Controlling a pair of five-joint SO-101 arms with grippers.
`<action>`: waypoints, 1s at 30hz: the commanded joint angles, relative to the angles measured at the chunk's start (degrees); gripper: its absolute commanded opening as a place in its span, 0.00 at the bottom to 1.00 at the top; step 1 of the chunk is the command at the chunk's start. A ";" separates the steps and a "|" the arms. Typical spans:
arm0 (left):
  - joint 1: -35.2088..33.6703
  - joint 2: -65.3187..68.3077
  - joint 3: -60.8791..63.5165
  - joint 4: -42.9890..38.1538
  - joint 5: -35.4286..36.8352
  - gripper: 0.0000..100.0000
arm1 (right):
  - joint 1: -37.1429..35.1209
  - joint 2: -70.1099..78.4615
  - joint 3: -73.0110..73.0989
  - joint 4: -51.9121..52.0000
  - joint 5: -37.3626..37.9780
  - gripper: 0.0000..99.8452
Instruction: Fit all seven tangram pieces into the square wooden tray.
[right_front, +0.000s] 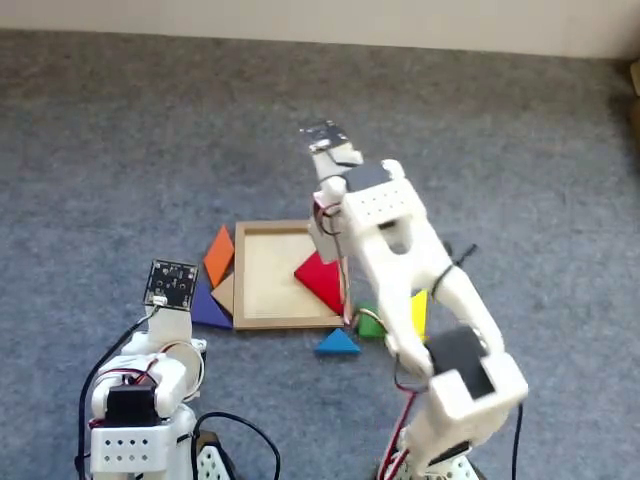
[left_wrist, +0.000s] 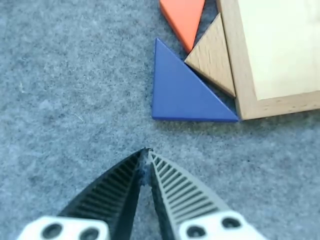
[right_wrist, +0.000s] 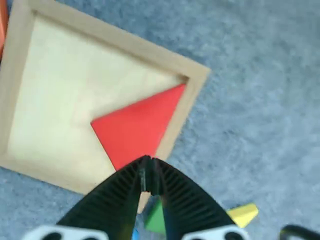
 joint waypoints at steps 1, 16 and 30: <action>1.01 -2.95 1.10 0.35 0.26 0.00 | 2.68 -11.74 3.12 -0.04 0.44 0.01; 1.01 -2.95 1.10 0.35 0.26 0.00 | 7.34 -30.90 20.79 10.86 -7.82 0.25; 1.01 -2.95 1.10 0.35 0.26 0.00 | 4.18 -19.91 33.36 -2.86 -2.46 0.25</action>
